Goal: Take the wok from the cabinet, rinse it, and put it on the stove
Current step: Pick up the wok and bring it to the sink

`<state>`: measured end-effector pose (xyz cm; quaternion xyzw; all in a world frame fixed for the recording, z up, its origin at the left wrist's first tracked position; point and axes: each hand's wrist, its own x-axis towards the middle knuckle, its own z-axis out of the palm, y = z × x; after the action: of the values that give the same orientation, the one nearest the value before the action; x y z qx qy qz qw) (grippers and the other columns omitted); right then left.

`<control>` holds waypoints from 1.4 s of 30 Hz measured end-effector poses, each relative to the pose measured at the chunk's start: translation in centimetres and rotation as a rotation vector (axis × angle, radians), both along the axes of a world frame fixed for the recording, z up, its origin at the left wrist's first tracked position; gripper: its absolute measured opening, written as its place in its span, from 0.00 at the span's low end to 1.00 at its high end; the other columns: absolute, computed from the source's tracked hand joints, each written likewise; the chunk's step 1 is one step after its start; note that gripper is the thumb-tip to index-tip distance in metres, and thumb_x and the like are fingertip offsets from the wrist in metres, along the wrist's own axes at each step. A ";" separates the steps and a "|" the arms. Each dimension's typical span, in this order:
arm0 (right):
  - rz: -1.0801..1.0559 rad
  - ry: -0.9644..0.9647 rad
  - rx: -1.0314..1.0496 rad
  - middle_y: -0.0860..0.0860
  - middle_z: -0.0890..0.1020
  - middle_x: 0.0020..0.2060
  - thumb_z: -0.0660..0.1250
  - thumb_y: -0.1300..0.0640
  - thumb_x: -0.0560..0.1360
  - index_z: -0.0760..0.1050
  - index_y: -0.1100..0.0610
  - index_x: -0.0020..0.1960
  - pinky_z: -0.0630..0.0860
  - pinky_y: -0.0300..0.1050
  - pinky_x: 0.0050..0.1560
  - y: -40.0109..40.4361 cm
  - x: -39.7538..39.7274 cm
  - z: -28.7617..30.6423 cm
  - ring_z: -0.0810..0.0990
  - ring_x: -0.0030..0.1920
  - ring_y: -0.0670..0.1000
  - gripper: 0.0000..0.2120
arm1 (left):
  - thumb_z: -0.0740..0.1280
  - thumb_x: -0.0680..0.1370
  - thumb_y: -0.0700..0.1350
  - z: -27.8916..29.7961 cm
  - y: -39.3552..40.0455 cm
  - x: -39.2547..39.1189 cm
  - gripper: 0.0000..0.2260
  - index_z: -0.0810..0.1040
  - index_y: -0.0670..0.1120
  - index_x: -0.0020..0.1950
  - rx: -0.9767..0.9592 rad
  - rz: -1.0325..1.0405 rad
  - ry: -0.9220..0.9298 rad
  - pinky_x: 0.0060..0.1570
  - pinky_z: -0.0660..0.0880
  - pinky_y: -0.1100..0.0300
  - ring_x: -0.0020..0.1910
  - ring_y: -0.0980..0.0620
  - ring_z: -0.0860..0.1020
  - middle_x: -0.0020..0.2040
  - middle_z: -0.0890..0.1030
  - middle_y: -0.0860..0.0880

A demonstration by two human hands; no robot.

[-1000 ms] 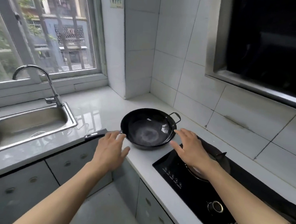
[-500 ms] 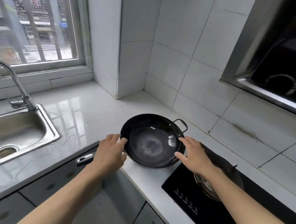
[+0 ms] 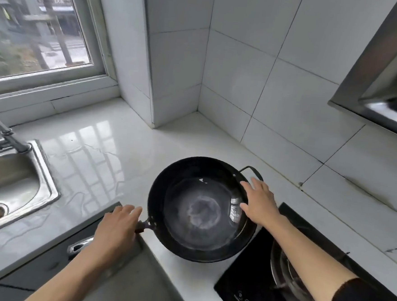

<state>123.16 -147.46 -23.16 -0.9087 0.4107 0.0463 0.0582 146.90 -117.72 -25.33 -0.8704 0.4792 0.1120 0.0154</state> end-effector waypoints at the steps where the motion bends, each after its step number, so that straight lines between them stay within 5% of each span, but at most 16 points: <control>1: 0.013 0.042 -0.010 0.57 0.54 0.76 0.68 0.51 0.75 0.55 0.50 0.76 0.60 0.56 0.72 -0.9 0.4 -0.4 0.53 0.75 0.60 0.35 | 0.64 0.72 0.44 -0.1 -0.1 0.1 0.18 0.71 0.49 0.62 0.014 0.008 0.001 0.52 0.73 0.52 0.59 0.46 0.73 0.60 0.75 0.50; 9: 0.059 0.217 -0.125 0.60 0.47 0.76 0.70 0.58 0.71 0.49 0.49 0.76 0.53 0.61 0.72 -5.7 2.6 -3.3 0.47 0.74 0.65 0.42 | 0.61 0.73 0.43 -1.2 -0.3 0.7 0.08 0.72 0.52 0.50 0.093 0.019 0.041 0.36 0.67 0.57 0.47 0.51 0.74 0.46 0.75 0.54; 12: 0.023 0.179 -0.072 0.59 0.46 0.75 0.70 0.64 0.69 0.50 0.49 0.75 0.64 0.60 0.68 -6.6 3.0 -3.6 0.53 0.72 0.64 0.43 | 0.65 0.73 0.44 -1.8 -0.2 0.8 0.05 0.72 0.51 0.47 0.027 0.000 0.057 0.33 0.71 0.55 0.43 0.50 0.74 0.42 0.74 0.53; 17: -0.050 0.103 -0.002 0.56 0.48 0.75 0.68 0.68 0.67 0.56 0.51 0.73 0.72 0.57 0.60 -6.8 3.0 -3.9 0.61 0.65 0.63 0.40 | 0.69 0.71 0.44 -2.5 -0.5 0.5 0.13 0.73 0.51 0.54 -0.057 -0.034 0.066 0.32 0.74 0.52 0.39 0.48 0.73 0.39 0.73 0.52; 22: -0.068 0.060 0.012 0.55 0.49 0.74 0.67 0.70 0.67 0.56 0.51 0.73 0.70 0.55 0.59 -6.8 2.8 -3.9 0.61 0.63 0.62 0.40 | 0.73 0.66 0.39 -2.9 -0.9 0.5 0.37 0.66 0.52 0.73 -0.123 -0.134 -0.004 0.25 0.66 0.58 0.33 0.50 0.69 0.36 0.70 0.52; 27: -0.064 0.021 0.024 0.54 0.52 0.73 0.67 0.69 0.65 0.58 0.50 0.73 0.70 0.54 0.59 -6.9 2.6 -3.8 0.61 0.62 0.62 0.40 | 0.74 0.56 0.34 -3.6 -1.0 0.7 0.35 0.74 0.49 0.62 -0.074 -0.246 -0.136 0.24 0.58 0.60 0.29 0.50 0.68 0.34 0.68 0.51; 35: 0.061 -0.043 0.055 0.53 0.54 0.73 0.68 0.67 0.67 0.59 0.46 0.73 0.66 0.53 0.64 -4.9 6.5 -1.9 0.61 0.61 0.61 0.39 | 0.72 0.53 0.32 -2.6 3.2 2.6 0.40 0.72 0.41 0.67 -0.119 -0.212 -0.185 0.24 0.64 0.56 0.30 0.48 0.68 0.35 0.70 0.48; 42: 0.201 -0.081 0.044 0.54 0.55 0.72 0.68 0.66 0.67 0.60 0.46 0.72 0.65 0.54 0.65 1.1 15.2 1.3 0.60 0.62 0.61 0.38 | 0.72 0.57 0.31 -0.3 11.4 6.2 0.42 0.67 0.44 0.71 -0.100 -0.033 -0.196 0.24 0.69 0.55 0.32 0.47 0.69 0.37 0.72 0.47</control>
<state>138.34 -146.31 -21.83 -0.9450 0.3136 0.0240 0.0898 153.09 -106.29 -25.59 -0.8688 0.4947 0.0021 0.0205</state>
